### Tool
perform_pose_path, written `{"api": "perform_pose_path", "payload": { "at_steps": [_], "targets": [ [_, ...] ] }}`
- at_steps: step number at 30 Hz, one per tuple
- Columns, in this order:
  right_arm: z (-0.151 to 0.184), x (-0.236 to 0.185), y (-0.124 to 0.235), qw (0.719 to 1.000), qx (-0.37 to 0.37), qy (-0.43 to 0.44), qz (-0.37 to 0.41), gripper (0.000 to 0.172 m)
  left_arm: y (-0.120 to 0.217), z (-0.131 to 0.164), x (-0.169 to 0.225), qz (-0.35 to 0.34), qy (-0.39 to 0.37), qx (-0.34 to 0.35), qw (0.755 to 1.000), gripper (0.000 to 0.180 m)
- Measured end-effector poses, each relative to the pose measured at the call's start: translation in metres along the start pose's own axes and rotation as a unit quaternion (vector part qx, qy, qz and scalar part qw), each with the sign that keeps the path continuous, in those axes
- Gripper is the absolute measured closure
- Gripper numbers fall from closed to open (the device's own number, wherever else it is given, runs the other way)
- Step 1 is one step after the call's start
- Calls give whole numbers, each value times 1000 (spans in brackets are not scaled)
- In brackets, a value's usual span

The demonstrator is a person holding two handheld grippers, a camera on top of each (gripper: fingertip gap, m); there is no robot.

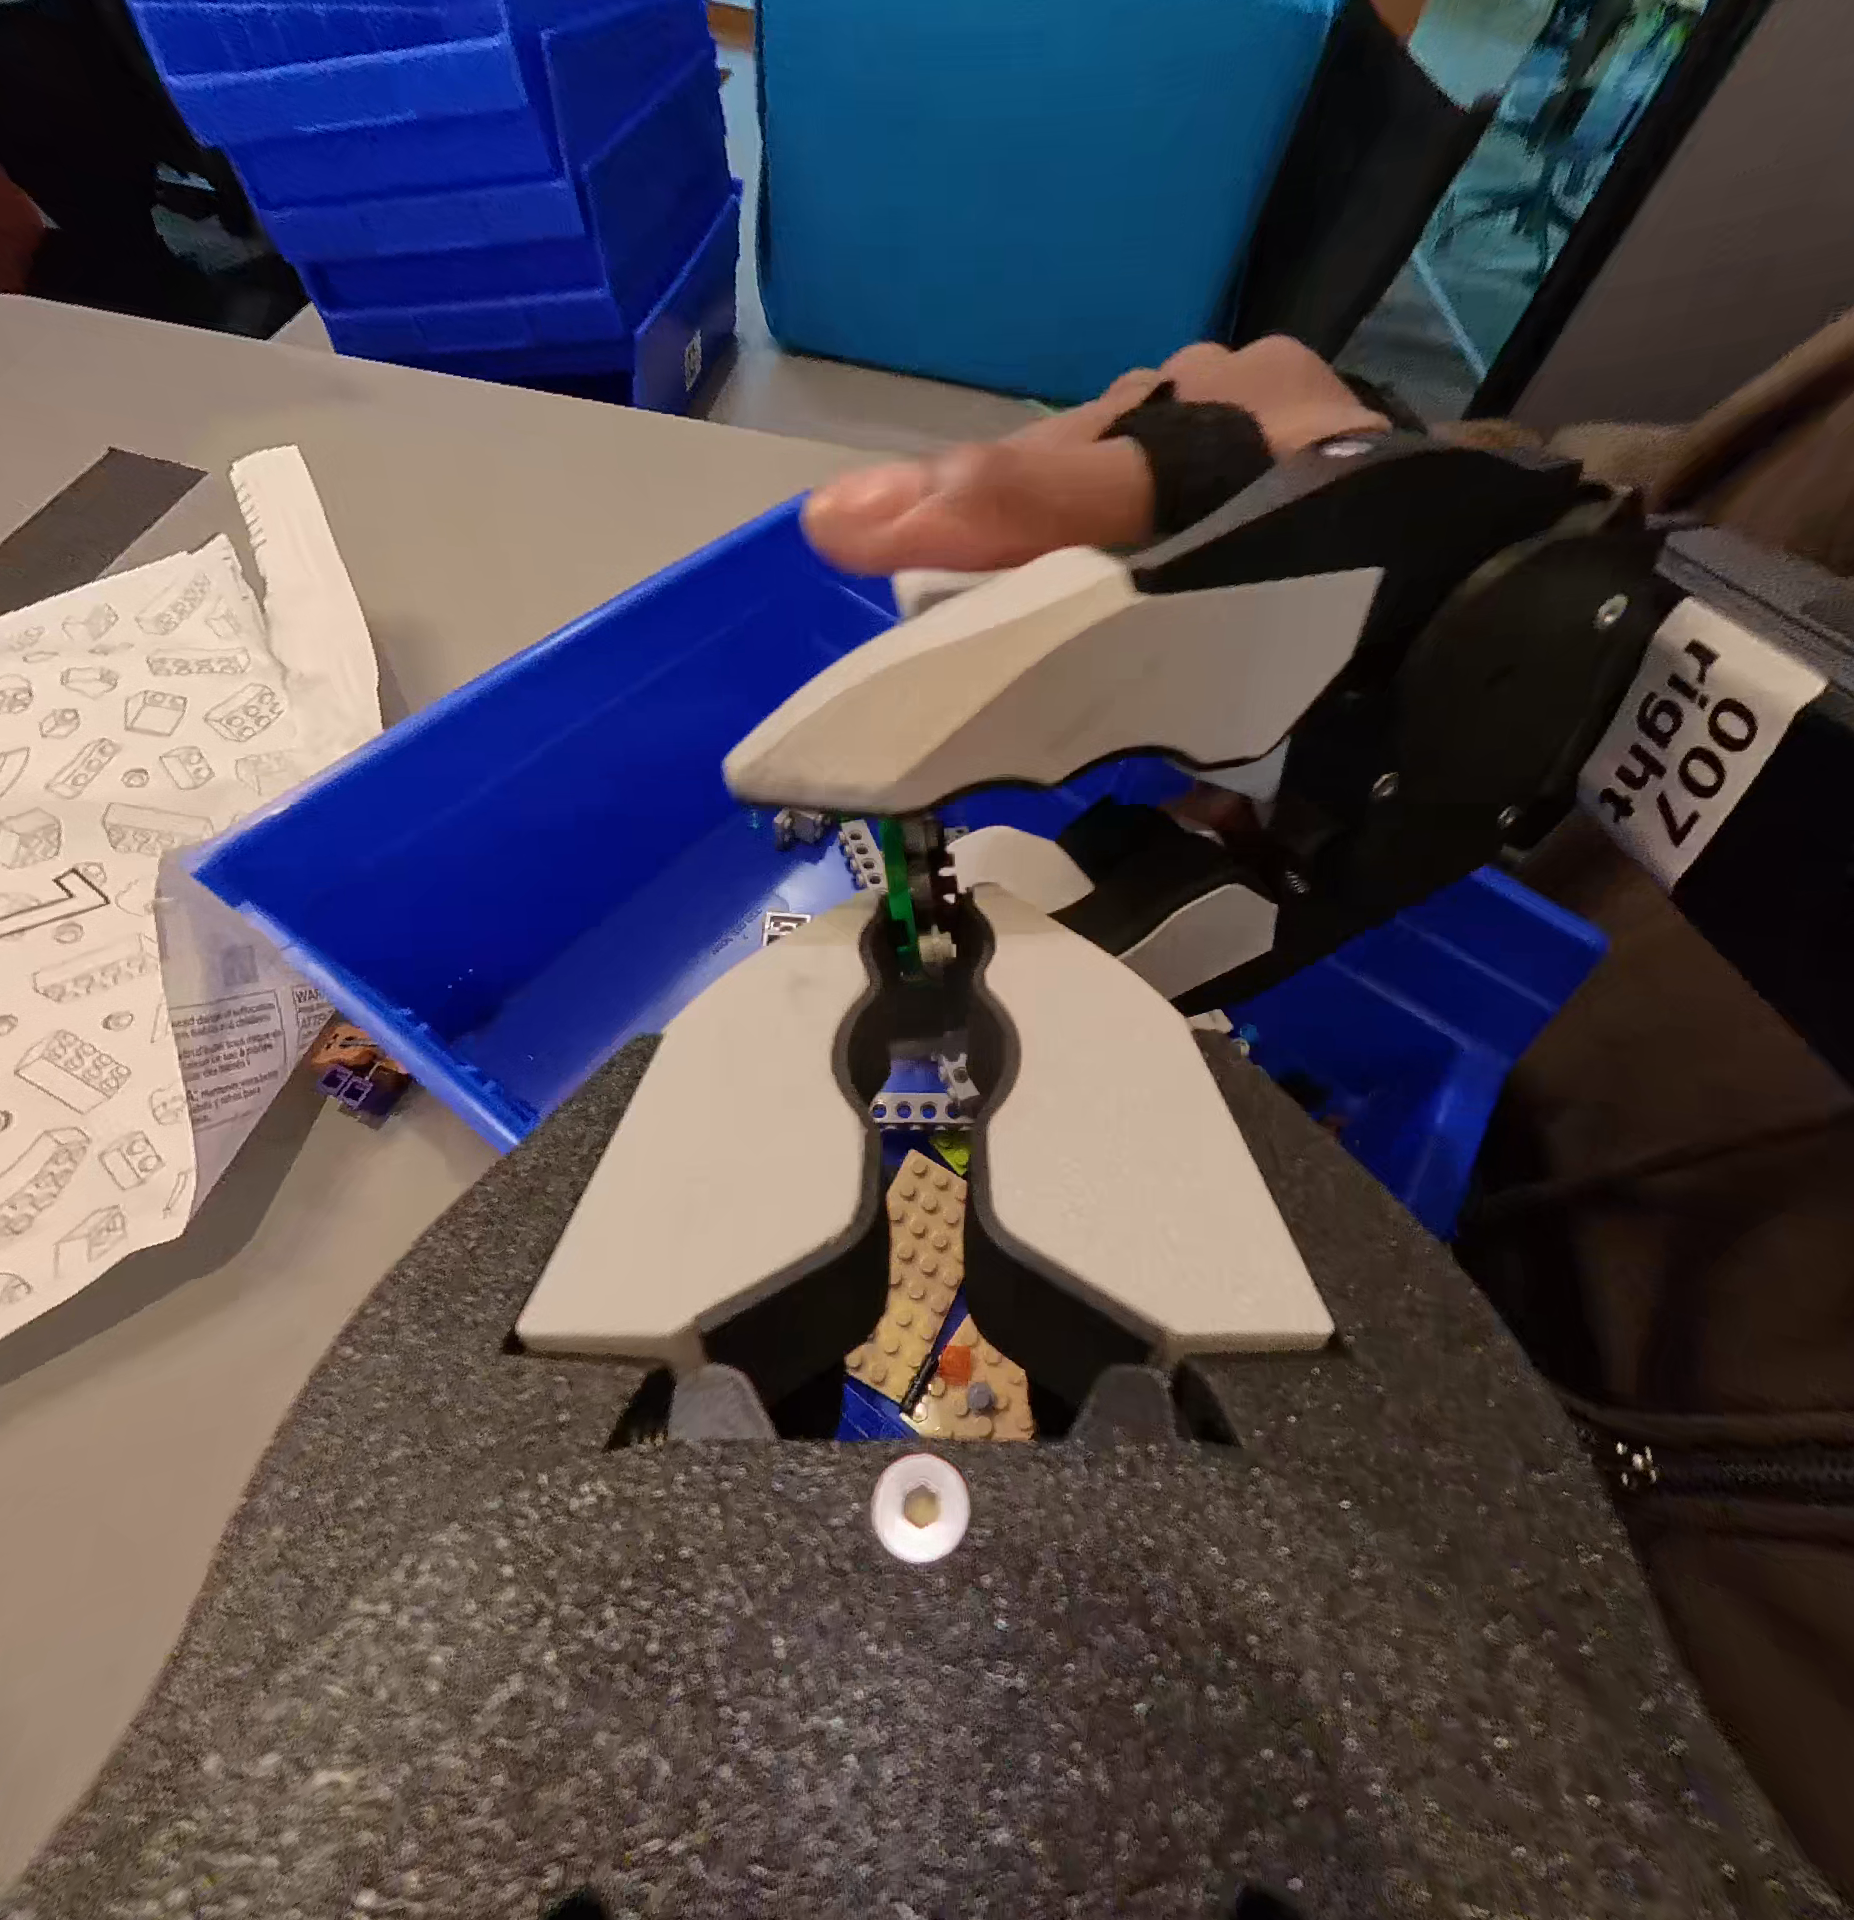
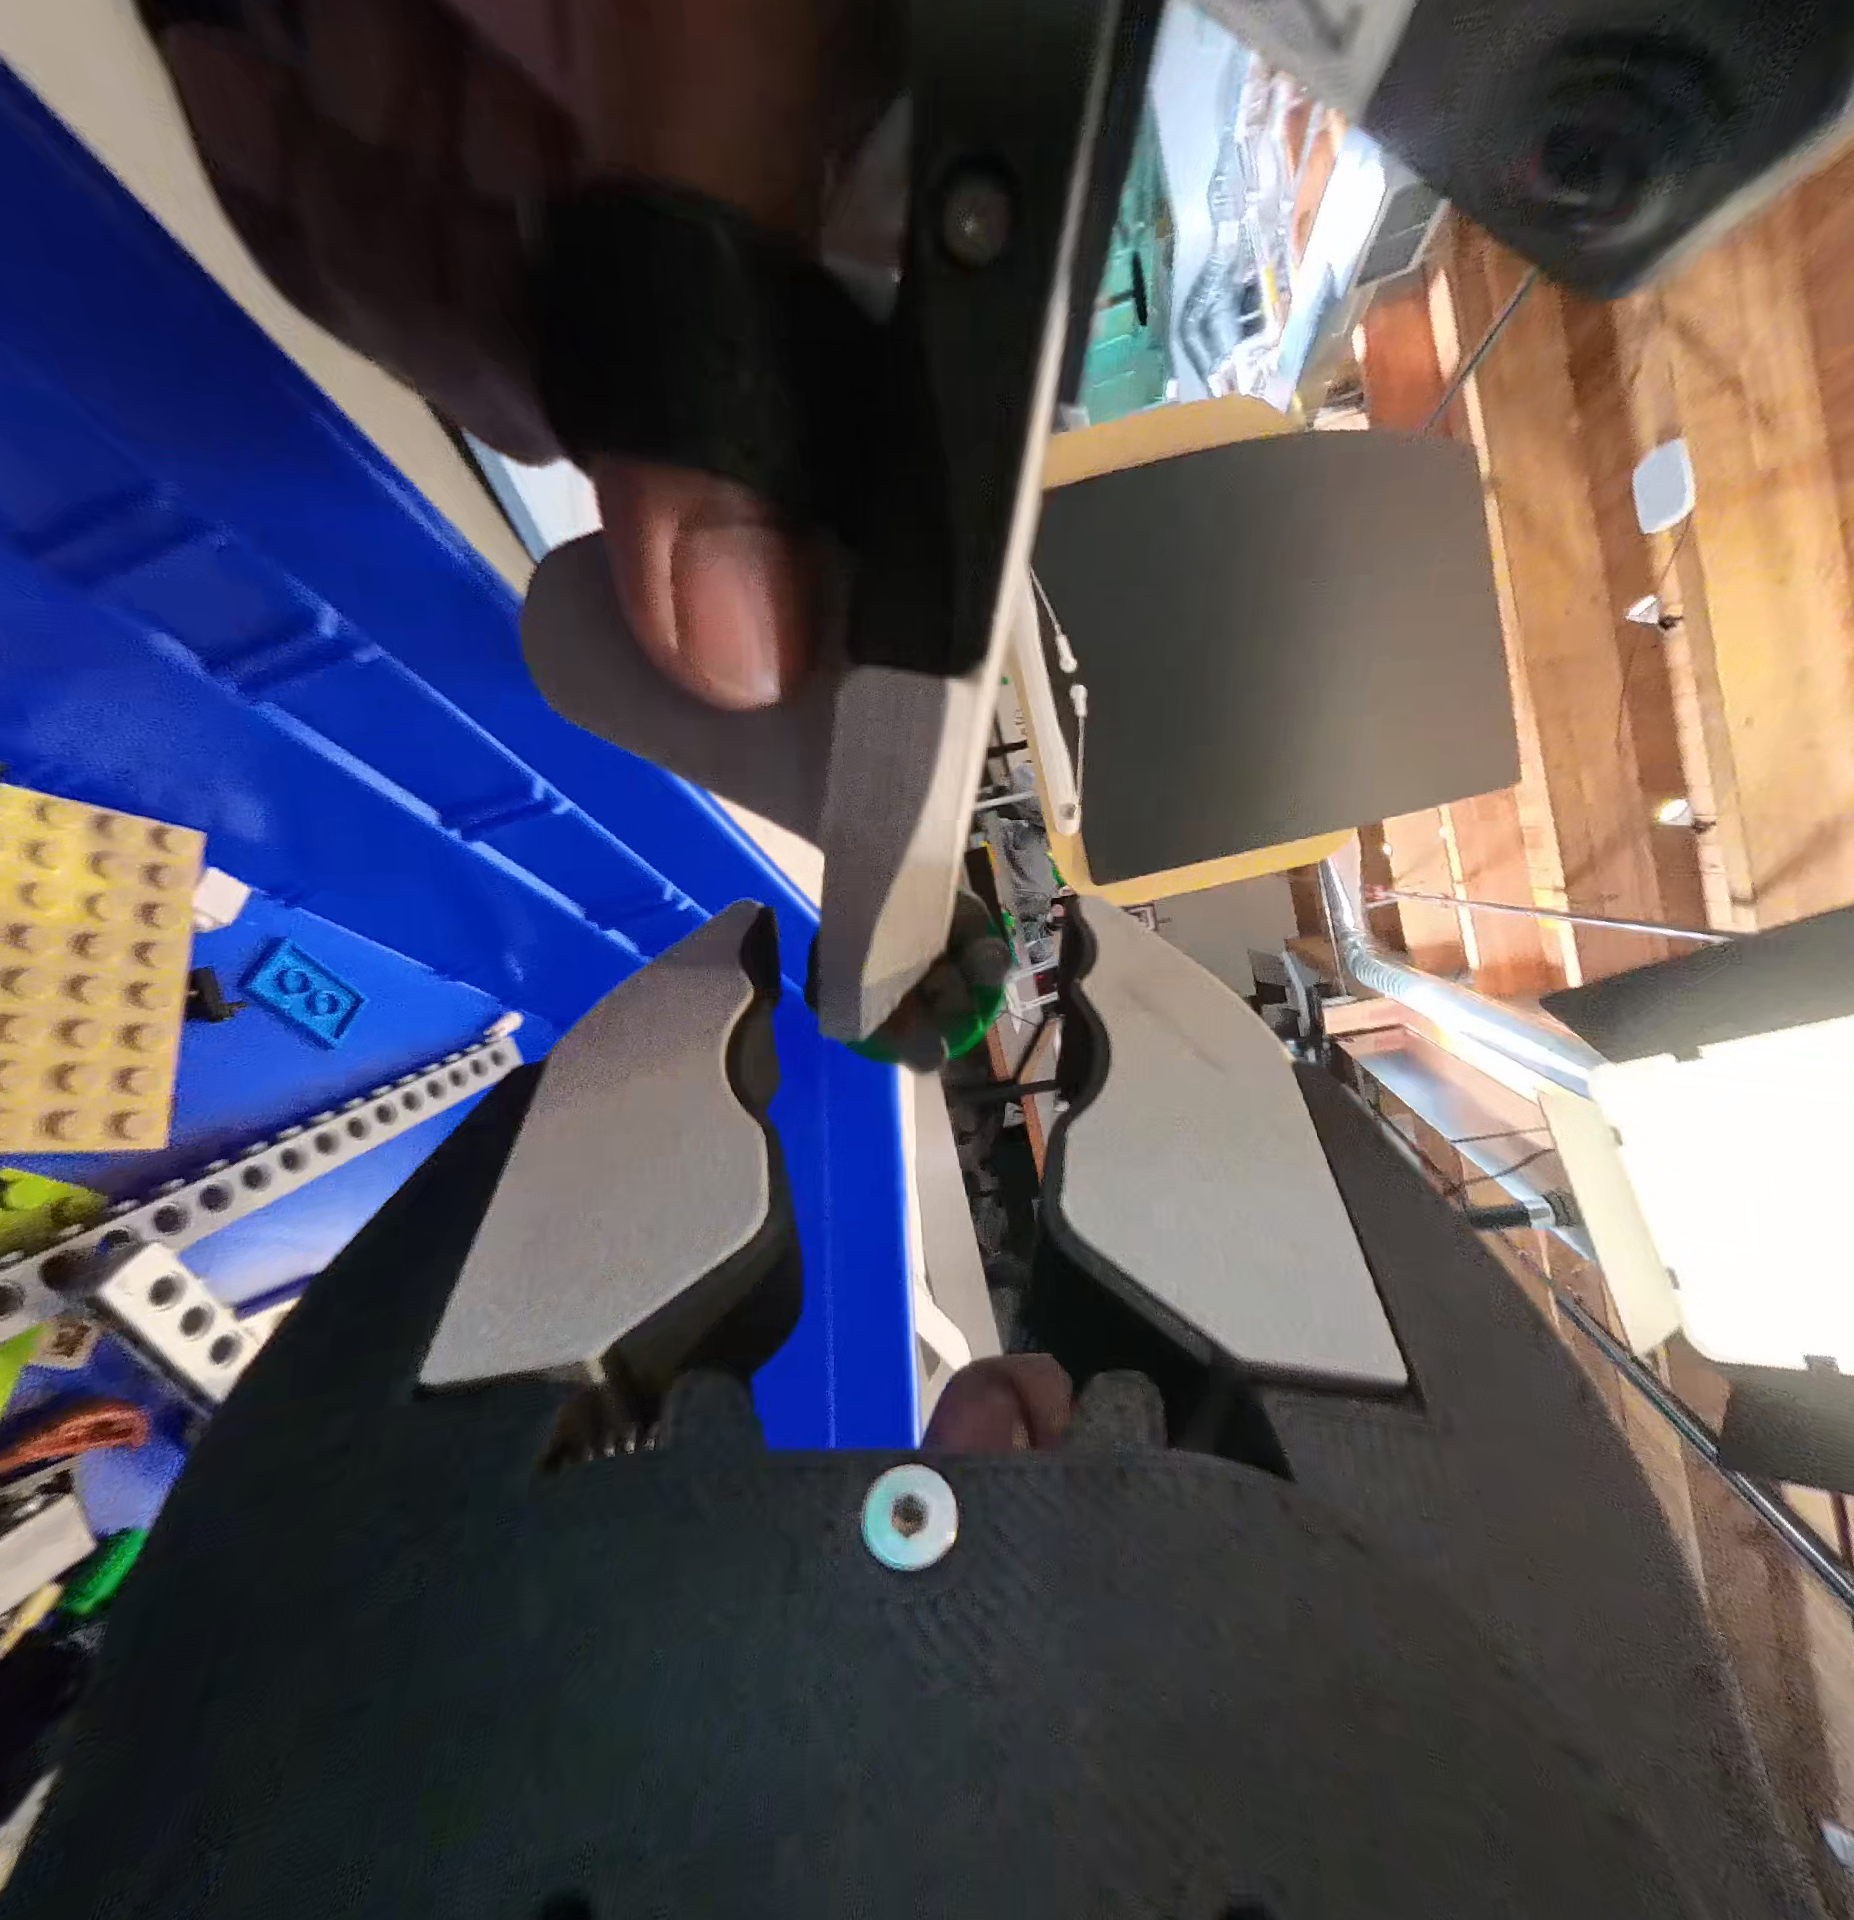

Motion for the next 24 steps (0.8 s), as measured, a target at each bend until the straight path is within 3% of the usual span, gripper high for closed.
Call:
{"api": "perform_pose_path", "payload": {
  "at_steps": [4, 10, 21, 24],
  "targets": [
    [2, -3, -3, 1000, -7, 6, 0, 137, -1, 0, 3, -8, -2, -11, 1000, 171],
    [5, -6, -5, 998, -33, 46, 18, 137, -3, 6, -5, 39, 125, 26, 991, 169],
    [5, -5, -4, 991, -48, 115, 42, 137, -3, 5, -9, 55, 164, 49, 984, 167],
    [4, -6, -1, 980, -50, 181, 65, 142, 3, 4, -16, 66, 194, 68, 976, 171]
  ]
}}
Point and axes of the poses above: each gripper's, where its closed fingertips meet, y back along the fingers, z out of its underside, x = y × z across the jaws, the point moved 6 cm from there along y, back along the fingers, and after that the axes turned 11 degrees about x, right-handed, at the moved point
